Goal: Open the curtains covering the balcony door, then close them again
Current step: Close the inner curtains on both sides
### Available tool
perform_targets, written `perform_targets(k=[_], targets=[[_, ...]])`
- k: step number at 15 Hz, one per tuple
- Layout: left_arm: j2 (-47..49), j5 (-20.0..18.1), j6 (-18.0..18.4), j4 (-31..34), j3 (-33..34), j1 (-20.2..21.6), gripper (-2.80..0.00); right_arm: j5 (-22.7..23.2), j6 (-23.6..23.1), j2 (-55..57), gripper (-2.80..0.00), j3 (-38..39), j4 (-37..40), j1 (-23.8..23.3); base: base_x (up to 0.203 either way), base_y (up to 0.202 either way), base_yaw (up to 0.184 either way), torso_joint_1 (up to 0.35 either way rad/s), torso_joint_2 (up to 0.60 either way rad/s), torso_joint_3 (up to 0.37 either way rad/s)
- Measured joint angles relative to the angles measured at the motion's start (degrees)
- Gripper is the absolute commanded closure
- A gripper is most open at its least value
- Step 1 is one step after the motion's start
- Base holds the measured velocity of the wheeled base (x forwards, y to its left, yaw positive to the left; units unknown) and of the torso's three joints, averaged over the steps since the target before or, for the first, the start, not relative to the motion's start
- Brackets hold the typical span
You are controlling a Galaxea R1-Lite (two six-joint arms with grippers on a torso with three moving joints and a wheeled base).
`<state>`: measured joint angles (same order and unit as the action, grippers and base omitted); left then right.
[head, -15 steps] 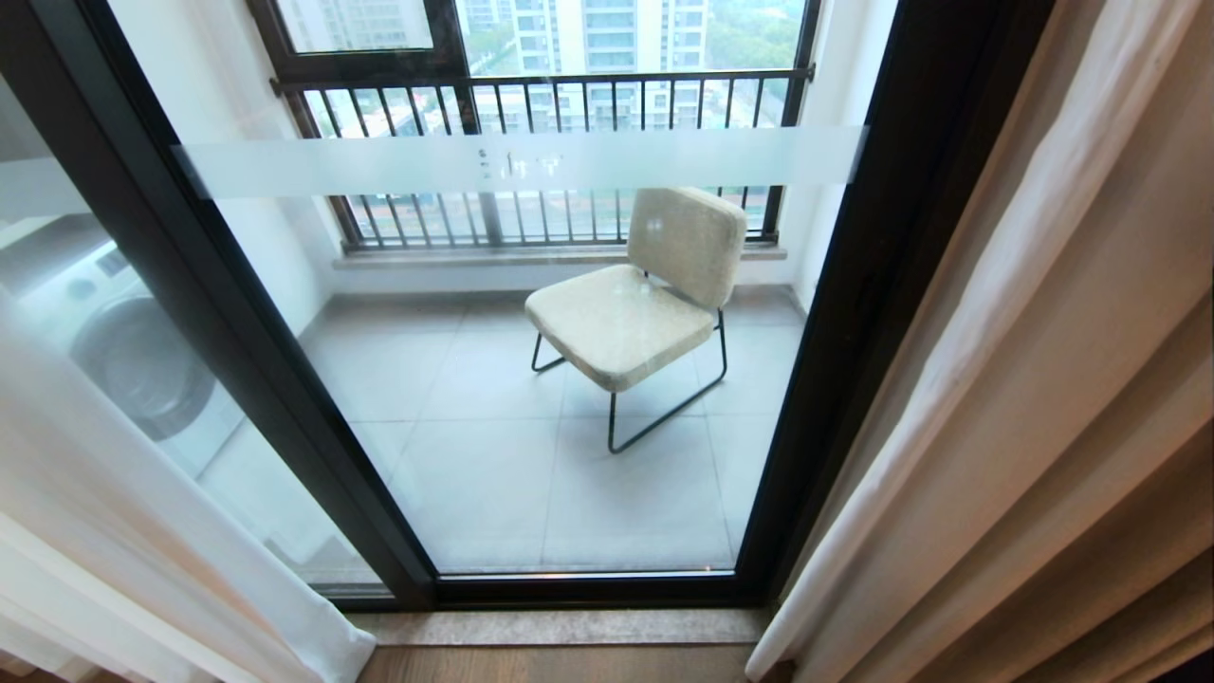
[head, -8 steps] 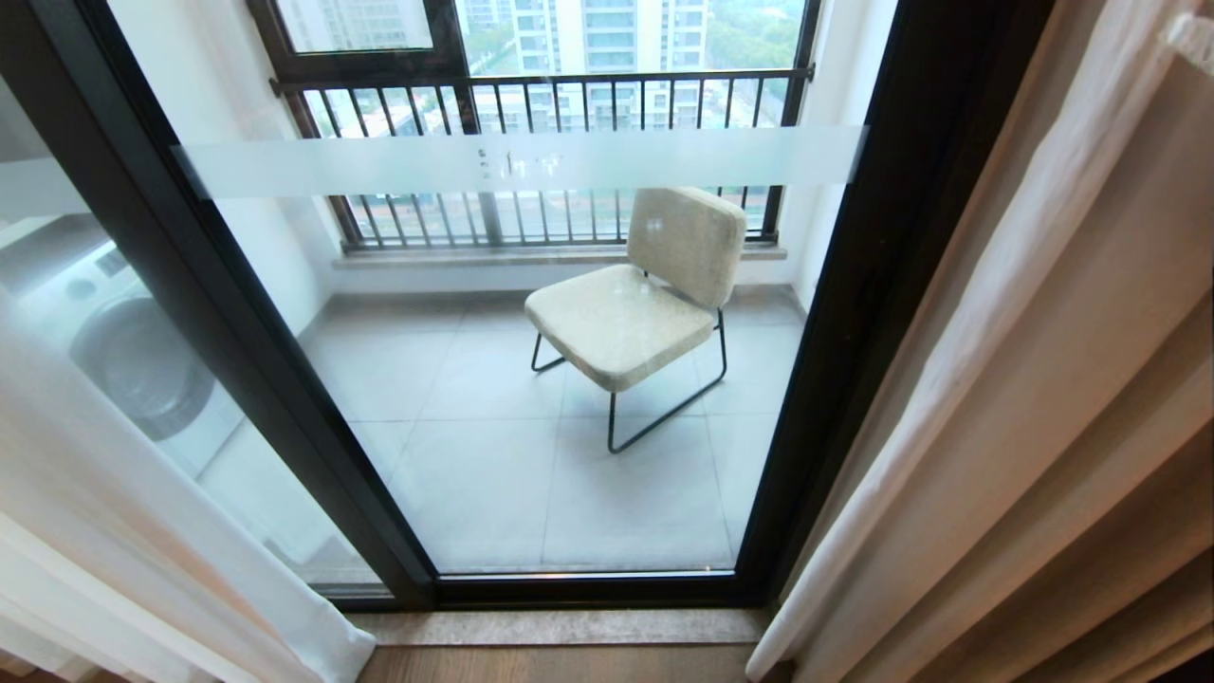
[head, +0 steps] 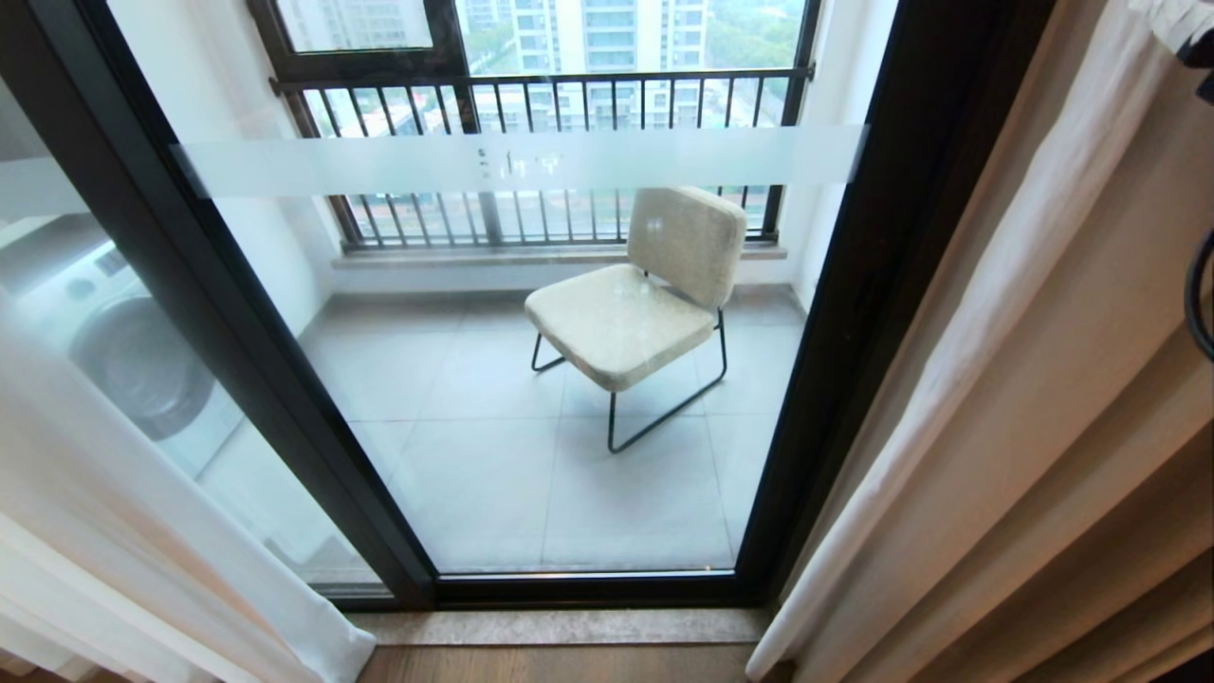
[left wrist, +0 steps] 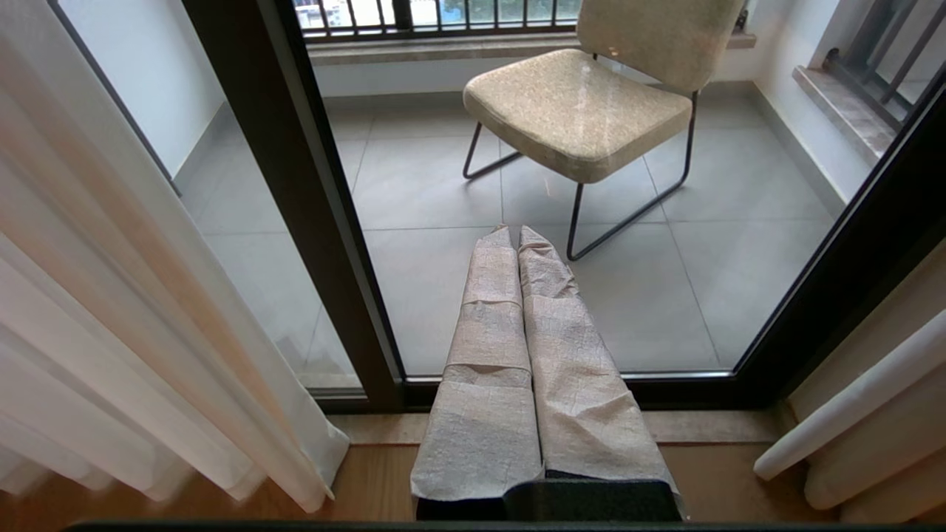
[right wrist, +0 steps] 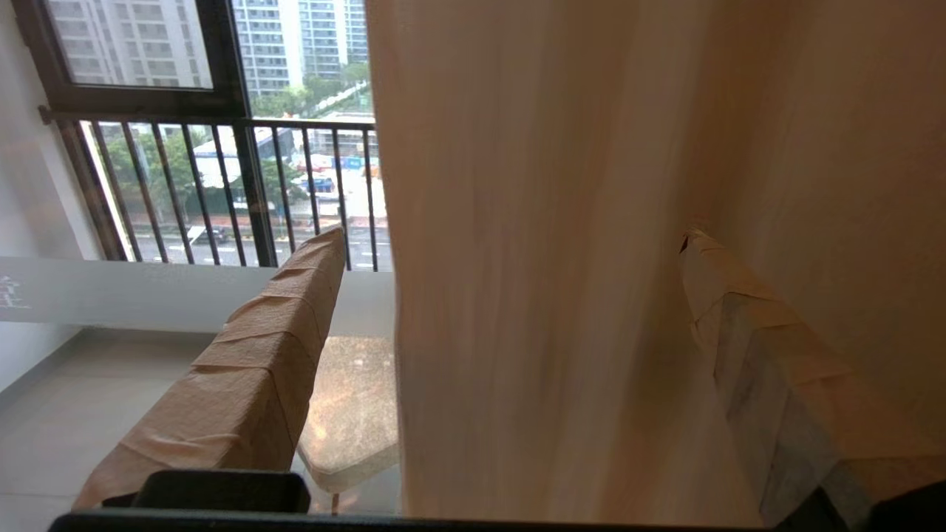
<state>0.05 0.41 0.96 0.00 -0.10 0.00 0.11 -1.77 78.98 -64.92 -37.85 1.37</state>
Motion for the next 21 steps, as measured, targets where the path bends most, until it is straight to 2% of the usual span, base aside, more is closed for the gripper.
perform_targets(k=[7, 11, 12, 21], targets=[[0.00, 0.00, 0.00, 0.00, 0.00, 0.00, 0.00, 0.07, 0.50, 6.54, -2.80, -5.43, -2.72, -0.42, 0.000, 0.000, 0.000, 0.000, 0.00, 0.000], [0.00, -0.01, 0.00, 0.00, 0.00, 0.00, 0.00, 0.05, 0.53, 8.91, -2.80, -6.90, -2.69, -2.35, 0.000, 0.000, 0.000, 0.000, 0.00, 0.000], [0.00, 0.00, 0.00, 0.00, 0.00, 0.00, 0.00, 0.04, 0.53, 9.25, 0.00, -7.05, -2.73, -2.76, 0.000, 0.000, 0.000, 0.000, 0.00, 0.000], [0.00, 0.00, -0.02, 0.00, 0.00, 0.00, 0.00, 0.22, 3.41, 10.35, 0.00, -7.15, -3.62, -1.71, 0.000, 0.000, 0.000, 0.000, 0.00, 0.000]])
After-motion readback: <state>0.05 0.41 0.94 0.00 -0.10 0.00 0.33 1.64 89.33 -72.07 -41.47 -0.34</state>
